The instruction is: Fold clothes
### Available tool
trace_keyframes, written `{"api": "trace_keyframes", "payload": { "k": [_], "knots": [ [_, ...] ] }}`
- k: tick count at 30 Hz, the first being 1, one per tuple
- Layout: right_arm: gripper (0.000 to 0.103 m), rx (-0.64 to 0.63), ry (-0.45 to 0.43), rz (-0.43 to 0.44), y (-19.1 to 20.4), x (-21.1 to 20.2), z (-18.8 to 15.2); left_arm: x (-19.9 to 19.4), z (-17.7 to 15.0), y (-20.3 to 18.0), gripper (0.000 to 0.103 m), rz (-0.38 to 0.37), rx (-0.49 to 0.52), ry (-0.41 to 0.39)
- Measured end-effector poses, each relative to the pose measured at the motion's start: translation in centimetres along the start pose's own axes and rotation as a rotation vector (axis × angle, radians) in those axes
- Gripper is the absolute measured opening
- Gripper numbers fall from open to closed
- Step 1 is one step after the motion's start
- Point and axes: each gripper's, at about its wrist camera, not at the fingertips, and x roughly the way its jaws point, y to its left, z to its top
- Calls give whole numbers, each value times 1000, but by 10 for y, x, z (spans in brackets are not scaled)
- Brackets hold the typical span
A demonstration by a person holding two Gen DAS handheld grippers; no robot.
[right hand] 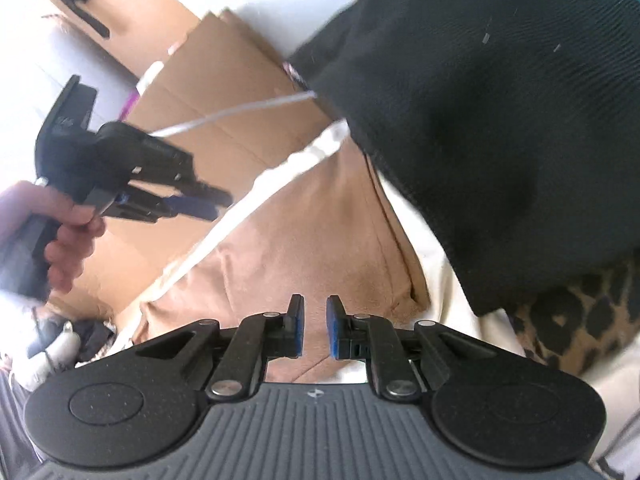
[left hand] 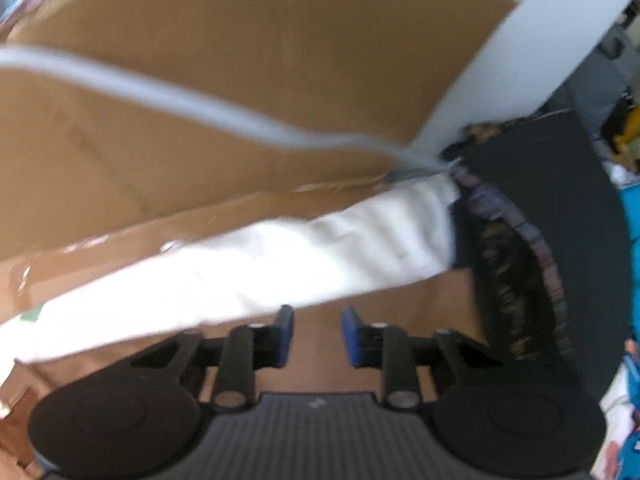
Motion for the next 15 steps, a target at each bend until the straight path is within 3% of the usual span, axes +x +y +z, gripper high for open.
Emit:
{"api": "trace_keyframes", "payload": {
  "k": [7, 11, 15],
  "knots": [
    [11, -84, 53, -47, -5, 23, 2, 33, -24, 17, 24, 45, -35, 36],
    [10, -175, 46, -86, -7, -5, 1, 40, -24, 12, 26, 45, -18, 4],
    [13, -180, 22, -87, -1, -14, 17, 27, -22, 7, 37, 37, 7, -37]
  ]
}}
